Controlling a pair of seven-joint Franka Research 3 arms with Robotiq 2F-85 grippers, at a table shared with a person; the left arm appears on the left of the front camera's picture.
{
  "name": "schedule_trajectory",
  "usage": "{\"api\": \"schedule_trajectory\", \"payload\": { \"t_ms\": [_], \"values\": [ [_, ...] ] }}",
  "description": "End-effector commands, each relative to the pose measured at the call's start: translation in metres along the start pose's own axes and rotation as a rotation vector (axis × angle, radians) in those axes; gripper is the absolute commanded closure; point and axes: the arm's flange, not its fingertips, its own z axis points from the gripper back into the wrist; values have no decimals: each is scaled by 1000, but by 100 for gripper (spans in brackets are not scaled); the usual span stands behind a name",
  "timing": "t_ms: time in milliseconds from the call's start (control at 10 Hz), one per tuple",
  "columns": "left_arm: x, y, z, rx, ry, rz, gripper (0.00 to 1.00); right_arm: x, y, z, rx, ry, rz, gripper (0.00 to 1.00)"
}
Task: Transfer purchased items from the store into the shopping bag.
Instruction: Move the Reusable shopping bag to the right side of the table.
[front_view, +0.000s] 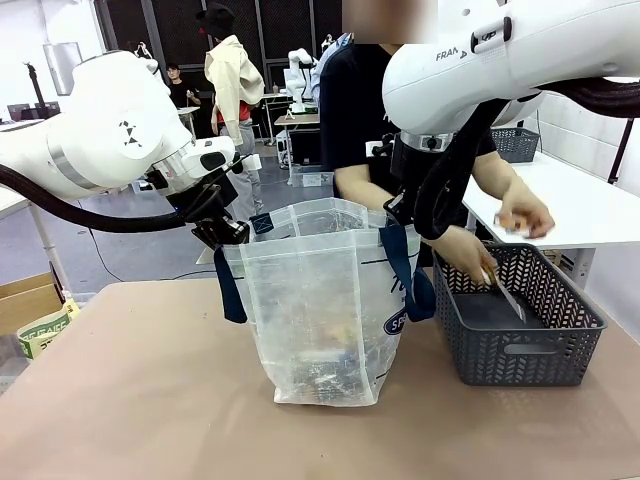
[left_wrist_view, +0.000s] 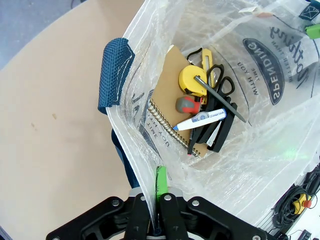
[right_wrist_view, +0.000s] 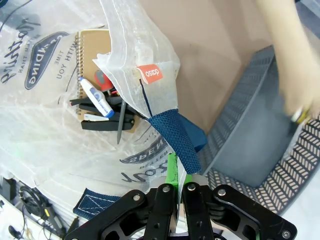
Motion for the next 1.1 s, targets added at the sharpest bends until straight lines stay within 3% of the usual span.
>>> {"api": "schedule_trajectory", "payload": {
  "t_ms": [0, 1000],
  "values": [
    [-1, 1, 0, 2, -2, 9, 100, 0, 0, 0, -1, 0, 1, 100],
    [-1, 1, 0, 2, -2, 9, 100, 0, 0, 0, -1, 0, 1, 100]
  ]
}}
